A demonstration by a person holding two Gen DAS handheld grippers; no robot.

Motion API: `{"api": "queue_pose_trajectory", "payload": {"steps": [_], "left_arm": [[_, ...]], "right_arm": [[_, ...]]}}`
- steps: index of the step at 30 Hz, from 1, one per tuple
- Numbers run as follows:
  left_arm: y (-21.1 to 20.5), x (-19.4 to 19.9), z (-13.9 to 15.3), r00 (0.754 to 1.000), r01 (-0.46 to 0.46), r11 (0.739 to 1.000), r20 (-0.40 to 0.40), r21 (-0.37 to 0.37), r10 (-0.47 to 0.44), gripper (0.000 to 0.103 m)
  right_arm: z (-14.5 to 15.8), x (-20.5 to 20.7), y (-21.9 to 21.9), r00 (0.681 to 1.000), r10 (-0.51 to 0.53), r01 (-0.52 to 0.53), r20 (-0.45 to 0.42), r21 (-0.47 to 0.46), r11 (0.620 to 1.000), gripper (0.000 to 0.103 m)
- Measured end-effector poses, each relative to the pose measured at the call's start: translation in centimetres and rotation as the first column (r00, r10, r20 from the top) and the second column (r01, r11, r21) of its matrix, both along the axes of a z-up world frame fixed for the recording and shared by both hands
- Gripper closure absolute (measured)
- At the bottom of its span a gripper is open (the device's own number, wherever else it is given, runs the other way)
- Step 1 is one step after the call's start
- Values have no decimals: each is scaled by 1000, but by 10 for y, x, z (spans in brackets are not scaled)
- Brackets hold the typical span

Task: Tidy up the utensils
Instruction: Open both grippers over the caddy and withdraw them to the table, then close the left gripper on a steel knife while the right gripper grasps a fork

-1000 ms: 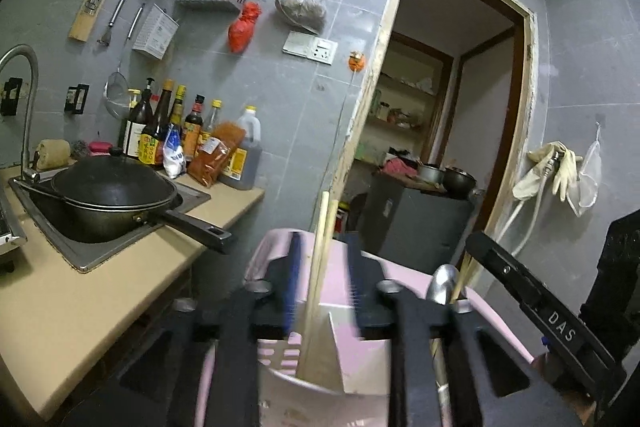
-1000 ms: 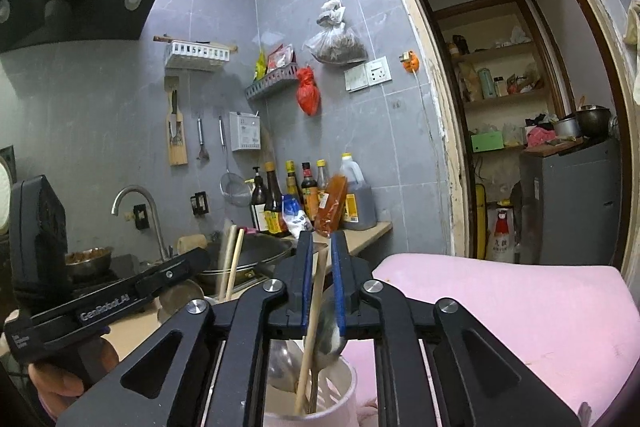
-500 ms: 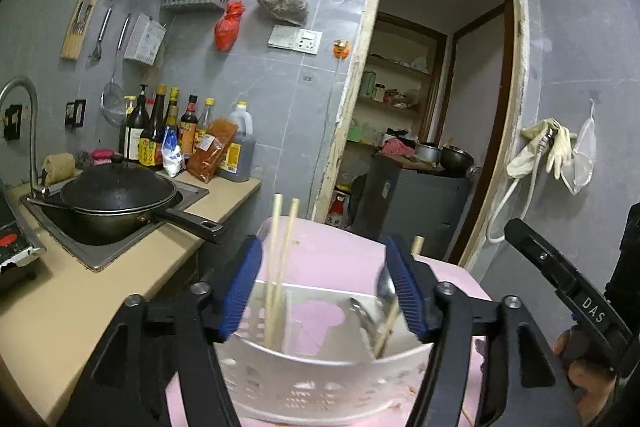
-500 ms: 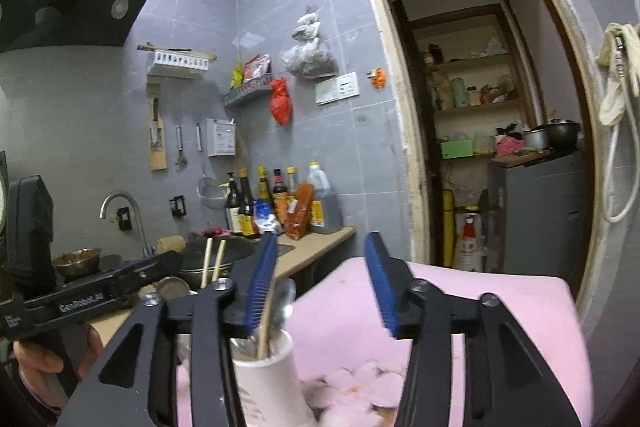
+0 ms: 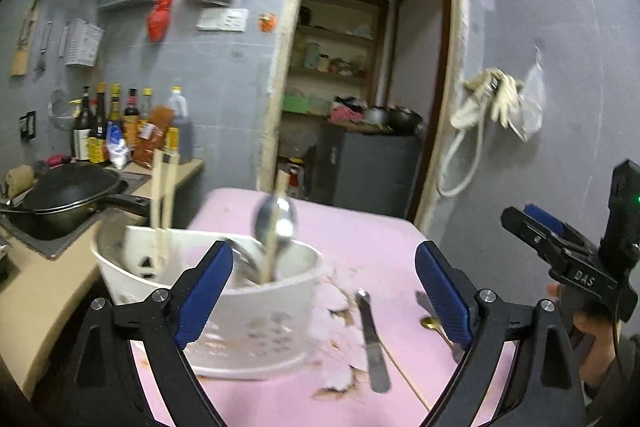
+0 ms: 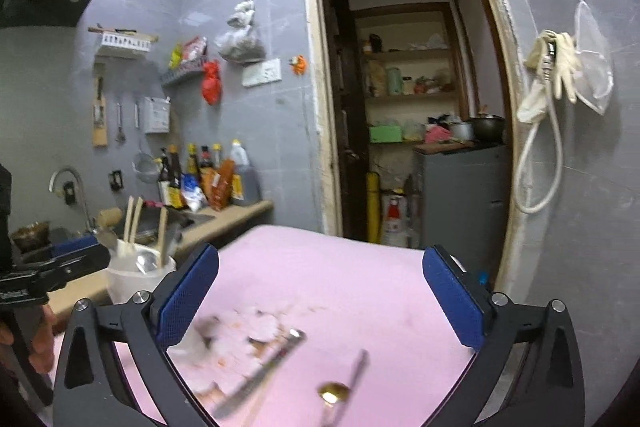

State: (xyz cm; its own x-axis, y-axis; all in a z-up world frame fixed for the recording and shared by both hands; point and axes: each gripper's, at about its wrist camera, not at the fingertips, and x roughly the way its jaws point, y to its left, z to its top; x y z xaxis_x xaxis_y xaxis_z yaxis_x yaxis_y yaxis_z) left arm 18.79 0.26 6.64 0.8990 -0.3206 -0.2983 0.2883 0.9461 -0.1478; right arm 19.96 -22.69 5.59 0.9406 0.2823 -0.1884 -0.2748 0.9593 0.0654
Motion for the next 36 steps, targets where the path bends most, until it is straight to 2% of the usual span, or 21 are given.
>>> {"api": "queue_pose_trajectory", "payload": {"steps": [7,13,18,25,28,30,32,36], "left_arm": [[-42,3,-26,996,66,994,-64,92,-61,14],[-67,19,-55,981,114,982,-172,150,-88,14],[-84,37,-80,952,143,966,-298,214,-74,14],[-88,56,-101,900,177,959,-432,223,-66,15],[-89,63,-108,877,196,958,-474,209,-76,22],[-90,67,-114,859,214,956,-505,200,-87,33],[-92,70,-116,844,227,954,-528,195,-93,40],[-96,71,-119,836,243,949,-540,200,-100,45]], "right_arm": [[-26,-4,-29,994,-33,30,-102,-27,999,0],[-54,1,-47,976,-54,46,-210,-42,998,0],[-70,6,-54,956,-21,11,-292,-38,999,0],[-87,1,-53,929,60,-65,-366,0,998,2],[-92,-1,-47,911,103,-109,-399,9,994,9],[-93,-2,-40,902,124,-135,-414,1,991,14],[-95,-5,-31,890,149,-172,-430,-15,985,16],[-100,-11,-17,880,164,-213,-446,-62,975,16]]}}
